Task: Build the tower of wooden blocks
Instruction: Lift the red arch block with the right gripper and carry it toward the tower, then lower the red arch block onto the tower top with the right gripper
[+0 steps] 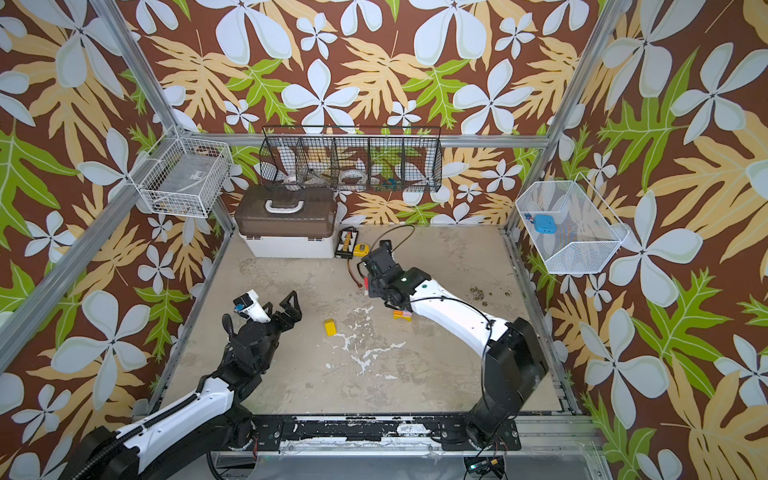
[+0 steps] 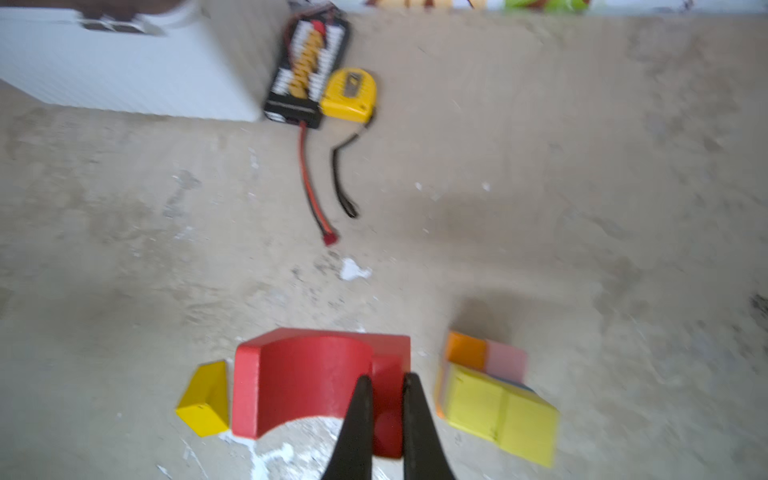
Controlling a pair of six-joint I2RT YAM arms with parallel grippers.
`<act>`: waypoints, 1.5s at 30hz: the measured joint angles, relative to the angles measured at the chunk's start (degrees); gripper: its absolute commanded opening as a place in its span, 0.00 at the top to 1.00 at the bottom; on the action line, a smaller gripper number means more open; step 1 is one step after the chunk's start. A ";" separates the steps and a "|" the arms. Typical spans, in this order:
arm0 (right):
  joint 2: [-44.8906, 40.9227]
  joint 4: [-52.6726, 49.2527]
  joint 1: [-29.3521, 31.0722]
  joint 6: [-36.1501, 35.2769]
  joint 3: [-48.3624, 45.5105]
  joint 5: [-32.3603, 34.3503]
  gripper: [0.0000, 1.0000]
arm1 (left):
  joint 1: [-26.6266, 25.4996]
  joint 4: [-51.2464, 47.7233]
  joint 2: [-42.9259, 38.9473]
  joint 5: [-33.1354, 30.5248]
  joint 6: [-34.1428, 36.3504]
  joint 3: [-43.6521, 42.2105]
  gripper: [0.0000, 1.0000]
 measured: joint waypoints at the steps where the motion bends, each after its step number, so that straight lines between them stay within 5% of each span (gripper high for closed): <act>1: -1.57 0.48 -0.85 0.20 -2.10 -0.31 1.00 | 0.00 1.51 0.94 2.71 0.61 0.02 0.01; 15: -9.53 4.98 -6.21 3.28 -13.44 -3.41 1.00 | 0.00 13.31 21.24 33.18 4.04 8.55 0.05; 45: -8.81 6.93 -8.72 6.84 -17.68 -5.05 1.00 | -0.24 13.25 21.42 36.65 4.33 9.35 0.07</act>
